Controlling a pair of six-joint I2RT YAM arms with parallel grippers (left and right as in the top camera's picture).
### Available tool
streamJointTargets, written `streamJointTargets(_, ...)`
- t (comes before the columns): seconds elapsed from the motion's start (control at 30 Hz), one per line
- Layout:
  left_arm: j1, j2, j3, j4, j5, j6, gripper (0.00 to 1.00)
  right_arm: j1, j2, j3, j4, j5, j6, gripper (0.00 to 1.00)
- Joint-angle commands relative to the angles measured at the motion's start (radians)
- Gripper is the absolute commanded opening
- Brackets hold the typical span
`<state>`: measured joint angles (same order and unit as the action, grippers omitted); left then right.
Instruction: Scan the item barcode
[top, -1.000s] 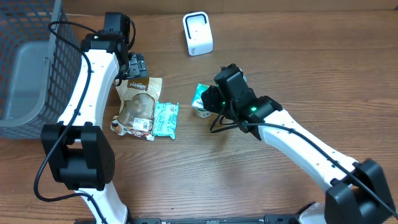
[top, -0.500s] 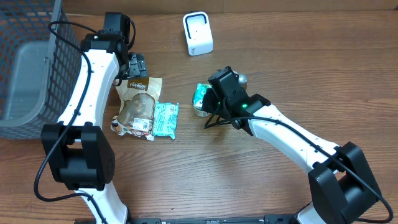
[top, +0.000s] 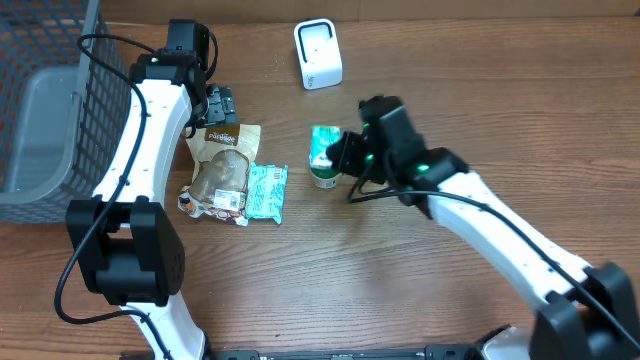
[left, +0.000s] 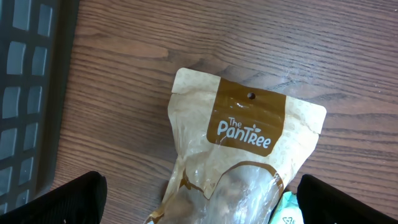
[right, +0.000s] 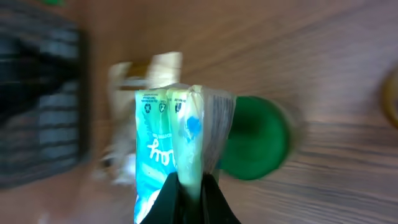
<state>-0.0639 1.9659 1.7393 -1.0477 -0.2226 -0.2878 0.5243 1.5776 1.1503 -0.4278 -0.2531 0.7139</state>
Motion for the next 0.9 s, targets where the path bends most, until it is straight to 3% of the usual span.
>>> streamJointTargets(0.0, -0.004, -0.004, 0.012, 0.002, -0.020, 0.000, 1.00, -0.039, -0.046, 0.008, -0.012, -0.300, -0.098, 0.04)
streamJointTargets(0.33, -0.004, -0.004, 0.012, 0.002, -0.020, 0.000, 1.00, 0.005, -0.040, -0.054, -0.253, -0.248, -0.146, 0.04)
streamJointTargets(0.6, -0.004, -0.004, 0.012, 0.002, -0.020, 0.000, 1.00, 0.113, -0.004, -0.156, -0.234, -0.055, -0.143, 0.04)
streamJointTargets(0.87, -0.004, -0.004, 0.012, 0.002, -0.020, 0.000, 1.00, 0.136, 0.045, -0.181, -0.136, -0.047, -0.130, 0.04)
